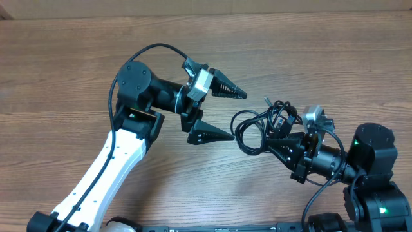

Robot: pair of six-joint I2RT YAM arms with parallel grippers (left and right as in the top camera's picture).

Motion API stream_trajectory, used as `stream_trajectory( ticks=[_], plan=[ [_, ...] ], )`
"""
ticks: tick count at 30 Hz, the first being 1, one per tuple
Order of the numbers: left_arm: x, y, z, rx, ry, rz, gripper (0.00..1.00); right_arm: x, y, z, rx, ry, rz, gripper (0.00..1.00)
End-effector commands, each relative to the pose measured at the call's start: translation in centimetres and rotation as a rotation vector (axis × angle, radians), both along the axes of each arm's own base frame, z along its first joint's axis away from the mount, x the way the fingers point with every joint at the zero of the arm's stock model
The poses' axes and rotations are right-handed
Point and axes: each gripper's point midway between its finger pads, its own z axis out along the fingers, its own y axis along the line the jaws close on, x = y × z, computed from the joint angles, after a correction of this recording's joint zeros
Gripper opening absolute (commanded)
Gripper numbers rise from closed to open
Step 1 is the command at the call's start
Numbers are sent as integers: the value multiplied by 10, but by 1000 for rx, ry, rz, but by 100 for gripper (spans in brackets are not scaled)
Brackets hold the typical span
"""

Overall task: Untangle cables
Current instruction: 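Swing both grippers together, bringing the bundle toward the right gripper, then hold the bundle between both grippers near the USB plugs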

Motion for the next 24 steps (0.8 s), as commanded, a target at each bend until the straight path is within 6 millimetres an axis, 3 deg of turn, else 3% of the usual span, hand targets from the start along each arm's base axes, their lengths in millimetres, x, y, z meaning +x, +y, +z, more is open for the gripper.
stream_trajectory(
  ticks=[1, 4, 8, 12, 17, 24],
  plan=[
    [19, -5, -11, 24, 80, 28, 100, -17, 9, 20, 36, -105, 128, 4],
    [35, -11, -27, 61, 205, 67, 99, -18, 10, 24, 43, -130, 142, 4],
    [37, -18, -41, 105, 318, 38, 100, -18, 10, 25, 42, -137, 141, 4],
    [24, -29, -38, 112, 323, -7, 100, -13, 8, 22, 28, -132, 110, 4],
    [-8, -46, -27, 124, 324, -116, 99, -7, 7, 16, 16, -107, 95, 4],
    [-29, -49, -25, 133, 275, -207, 100, -4, 8, 14, 15, -93, 95, 4]
  ],
)
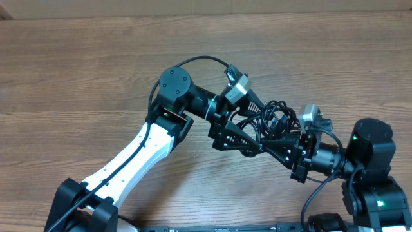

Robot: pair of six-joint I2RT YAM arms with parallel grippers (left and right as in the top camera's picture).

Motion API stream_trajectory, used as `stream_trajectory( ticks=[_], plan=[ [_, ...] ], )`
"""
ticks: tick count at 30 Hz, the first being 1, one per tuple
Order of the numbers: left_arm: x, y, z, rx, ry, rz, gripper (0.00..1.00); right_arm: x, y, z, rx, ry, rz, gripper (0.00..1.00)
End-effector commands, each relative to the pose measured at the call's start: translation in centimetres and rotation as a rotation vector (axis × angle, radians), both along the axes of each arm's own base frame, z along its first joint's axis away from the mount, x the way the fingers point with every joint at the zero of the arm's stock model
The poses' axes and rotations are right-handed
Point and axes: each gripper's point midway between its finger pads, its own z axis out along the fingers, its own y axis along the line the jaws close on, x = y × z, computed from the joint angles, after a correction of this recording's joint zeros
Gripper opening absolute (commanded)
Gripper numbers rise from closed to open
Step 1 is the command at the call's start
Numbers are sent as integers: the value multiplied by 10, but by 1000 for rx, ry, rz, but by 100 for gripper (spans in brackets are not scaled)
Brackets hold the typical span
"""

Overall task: Untangle cables
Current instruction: 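Hold the bundle between both grippers near the USB plugs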

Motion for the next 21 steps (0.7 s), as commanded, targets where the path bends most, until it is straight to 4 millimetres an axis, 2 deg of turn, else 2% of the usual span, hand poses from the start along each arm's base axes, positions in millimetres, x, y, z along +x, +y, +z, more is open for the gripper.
stream_trajectory(
  ticks=[1, 4, 5, 7, 8, 9, 10, 17, 19, 21],
  plan=[
    [-7, 5, 6, 13, -3, -47, 100, -2, 1, 9, -1, -44, 7, 4],
    [-3, 7, 6, 12, -3, -36, 100, -2, 1, 9, -1, -43, 7, 4],
    [-2, 7, 6, 11, -2, -27, 97, -3, 1, 9, 0, -43, 8, 4],
    [1, 6, 7, 5, -4, -10, 79, -3, 1, 9, 1, -43, 10, 4],
    [2, 6, 8, 3, -3, -2, 64, -3, 1, 9, 1, -43, 10, 4],
    [4, 4, 9, 0, -1, 11, 44, -3, 1, 9, 1, -43, 10, 4],
    [7, 2, 9, -5, 3, 28, 32, -3, 1, 9, 1, -43, 10, 4],
    [7, -9, 13, -22, 14, 65, 38, -6, 2, 10, 9, -42, 27, 4],
    [6, -10, 13, -22, 13, 64, 36, -6, 2, 10, 9, -42, 27, 4],
    [7, -10, 13, -22, 14, 65, 29, -6, 2, 10, 9, -42, 27, 4]
  ],
)
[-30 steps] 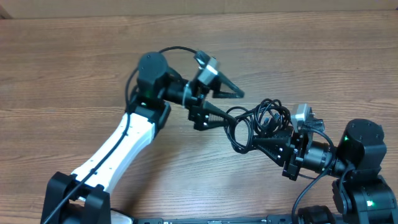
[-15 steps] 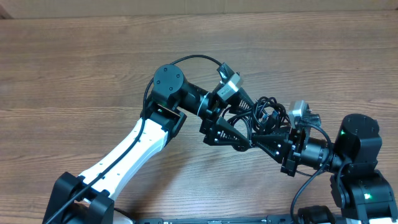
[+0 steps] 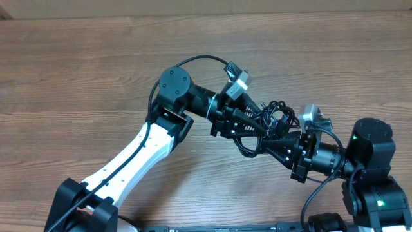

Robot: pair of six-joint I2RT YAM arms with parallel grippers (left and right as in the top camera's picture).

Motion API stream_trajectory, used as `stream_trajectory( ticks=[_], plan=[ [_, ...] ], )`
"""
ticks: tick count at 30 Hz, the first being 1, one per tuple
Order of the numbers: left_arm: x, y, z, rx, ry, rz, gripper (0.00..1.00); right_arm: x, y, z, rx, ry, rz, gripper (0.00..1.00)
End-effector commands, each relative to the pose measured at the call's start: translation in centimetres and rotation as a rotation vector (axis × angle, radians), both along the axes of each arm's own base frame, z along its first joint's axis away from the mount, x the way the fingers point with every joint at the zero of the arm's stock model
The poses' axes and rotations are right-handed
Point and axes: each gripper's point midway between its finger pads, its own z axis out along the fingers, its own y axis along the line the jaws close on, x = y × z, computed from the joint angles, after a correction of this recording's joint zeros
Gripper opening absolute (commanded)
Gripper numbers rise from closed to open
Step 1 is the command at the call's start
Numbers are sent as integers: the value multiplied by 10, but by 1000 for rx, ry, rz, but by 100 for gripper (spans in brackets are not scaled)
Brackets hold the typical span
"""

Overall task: Untangle cables
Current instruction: 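Hold the bundle between both grippers near the USB plugs, then open the right gripper and pull it back from the bundle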

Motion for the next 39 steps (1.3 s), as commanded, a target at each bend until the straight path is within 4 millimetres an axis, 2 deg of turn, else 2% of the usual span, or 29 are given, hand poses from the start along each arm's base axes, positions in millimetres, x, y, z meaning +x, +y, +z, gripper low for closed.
stream_trajectory(
  ticks=[1, 2, 3, 8, 15, 28, 39],
  plan=[
    [1, -4, 9, -23, -24, 19, 21, -5, 2, 10, 9, -45, 25, 4],
    [1, -4, 9, -23, -24, 19, 9, -6, 2, 11, 10, -45, 29, 4],
    [1, -4, 9, -23, -23, 19, 4, -6, 2, 11, 12, -45, 32, 4],
    [5, -4, 10, -27, -21, 41, 4, -6, 2, 11, 12, -44, 31, 4],
    [25, -7, 16, -53, -11, 153, 4, -8, 2, 7, 12, -13, 30, 4],
    [52, -6, 55, -211, -32, 345, 4, -8, 0, 0, -1, 36, 8, 4],
    [63, -3, 70, -276, -15, 424, 4, -8, 0, -1, -2, 37, 8, 4]
  ],
)
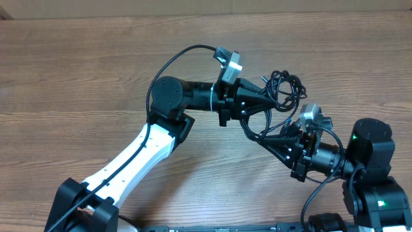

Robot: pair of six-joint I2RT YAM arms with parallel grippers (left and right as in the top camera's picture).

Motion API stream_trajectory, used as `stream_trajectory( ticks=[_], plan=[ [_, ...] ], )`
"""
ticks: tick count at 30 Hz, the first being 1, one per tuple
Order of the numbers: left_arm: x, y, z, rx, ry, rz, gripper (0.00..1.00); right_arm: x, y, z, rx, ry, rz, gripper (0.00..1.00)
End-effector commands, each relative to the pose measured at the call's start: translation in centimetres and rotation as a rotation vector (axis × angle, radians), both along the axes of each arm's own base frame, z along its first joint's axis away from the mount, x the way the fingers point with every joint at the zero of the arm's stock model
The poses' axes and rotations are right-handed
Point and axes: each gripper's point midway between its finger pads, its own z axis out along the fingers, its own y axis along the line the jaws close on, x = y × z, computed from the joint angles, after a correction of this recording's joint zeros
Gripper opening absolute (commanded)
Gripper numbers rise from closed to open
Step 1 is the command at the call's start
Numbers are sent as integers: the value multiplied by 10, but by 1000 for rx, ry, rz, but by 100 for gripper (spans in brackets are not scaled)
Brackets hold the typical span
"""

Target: Untangle cables

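A tangle of thin black cables (pixel 284 86) hangs between my two grippers in the overhead view. Its loops bunch just past the left fingertips. A few strands (pixel 251 129) run down from there to the right gripper. My left gripper (pixel 270 105) points right and is shut on the upper part of the bundle. My right gripper (pixel 265 140) points up-left from the lower right and is shut on the lower strands. The grip points themselves are partly hidden by the fingers.
The brown wooden table (pixel 77 64) lies all around. The white left arm (pixel 122 167) crosses the lower left. The right arm's black base (pixel 370 167) stands at the lower right. A grey camera module (pixel 312 116) sits on the right wrist, close to the cables.
My left gripper, shut on the bundle, has moved toward the far side of the table. The loops went with it and now sit higher. Strands are stretched down to the right gripper, which has stayed still.
My left gripper first stood wide open, left of the bundle that the right gripper held. Then its open fingers were around the bundle. Then they were shut on it. Now the left gripper is farther back and the cables are drawn apart between the two grippers.
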Motion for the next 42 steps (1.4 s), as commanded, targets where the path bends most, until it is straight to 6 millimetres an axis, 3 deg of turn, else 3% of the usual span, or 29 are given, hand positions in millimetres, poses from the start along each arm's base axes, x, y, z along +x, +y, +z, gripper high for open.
stream_trajectory(
  ticks=[1, 5, 11, 19, 31, 37, 42],
  plan=[
    [25, 6, 28, -107, -4, 155, 4, -11, 4, 8, 20, -5, 47, 4],
    [29, 15, 31, -116, -32, 166, 4, -8, 2, 3, 4, 11, 21, 6],
    [39, 36, 23, -66, -33, 153, 5, 7, -8, -7, -37, 62, -98, 47],
    [36, 47, 14, -14, -52, 105, 4, 14, -13, -1, -45, 68, -162, 66],
    [4, 49, 5, 51, -122, -55, 4, 54, -51, -1, 8, 225, -544, 71],
    [-10, 45, 8, 43, -161, -96, 4, 63, -53, 15, 143, 291, -608, 71],
    [-25, 35, 11, 23, -188, -137, 4, 63, -53, 17, 170, 314, -617, 71]
  ],
)
